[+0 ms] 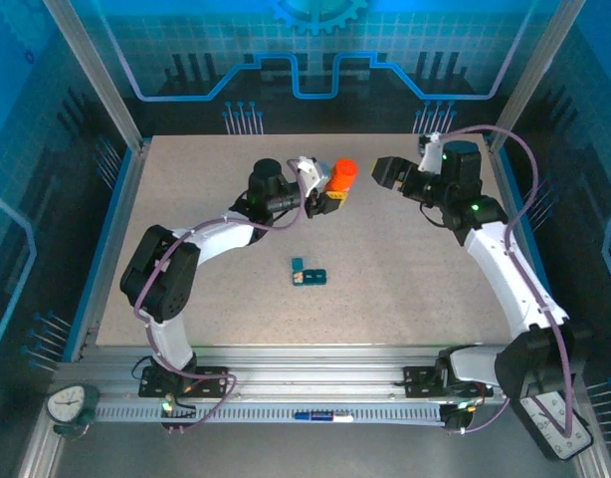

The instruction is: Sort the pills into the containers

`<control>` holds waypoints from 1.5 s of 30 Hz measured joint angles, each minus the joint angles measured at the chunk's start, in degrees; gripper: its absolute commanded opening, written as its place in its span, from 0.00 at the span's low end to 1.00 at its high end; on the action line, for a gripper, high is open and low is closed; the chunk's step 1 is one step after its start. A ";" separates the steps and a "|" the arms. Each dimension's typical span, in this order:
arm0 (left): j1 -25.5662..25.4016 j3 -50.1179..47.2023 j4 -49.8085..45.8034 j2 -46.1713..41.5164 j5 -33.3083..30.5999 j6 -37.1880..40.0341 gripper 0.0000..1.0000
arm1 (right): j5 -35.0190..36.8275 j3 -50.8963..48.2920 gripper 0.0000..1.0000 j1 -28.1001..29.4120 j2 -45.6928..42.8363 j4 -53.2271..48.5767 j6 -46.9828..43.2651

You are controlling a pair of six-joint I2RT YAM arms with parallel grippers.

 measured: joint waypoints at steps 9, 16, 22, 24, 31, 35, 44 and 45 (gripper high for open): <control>-0.04 2.67 -4.15 0.61 9.07 -2.95 0.00 | -10.93 4.42 0.87 1.01 3.21 -0.52 -16.55; -0.04 3.34 -6.12 1.20 12.63 -4.31 0.00 | -12.61 9.64 0.85 4.94 7.67 -3.69 -22.29; -0.04 3.74 -6.73 1.20 14.05 -4.39 0.00 | -12.39 10.75 0.83 5.27 9.73 -6.21 -24.46; -0.04 3.93 -7.06 1.20 14.38 -4.39 0.00 | -12.35 10.73 0.81 5.27 9.97 -7.15 -25.07; -0.04 4.28 -7.52 1.20 14.75 -4.39 0.00 | -12.28 10.73 0.71 5.27 10.19 -8.66 -26.01; -0.04 4.28 -7.78 1.20 14.75 -4.44 0.00 | -12.20 10.73 0.56 5.31 10.21 -8.74 -26.03; 0.02 4.28 -9.73 1.62 14.29 -4.50 0.00 | -9.88 7.69 0.36 6.03 9.49 -5.38 -22.77; 0.02 4.28 -9.97 1.79 14.29 -4.46 0.00 | -8.76 6.64 0.35 6.34 9.01 -4.35 -21.70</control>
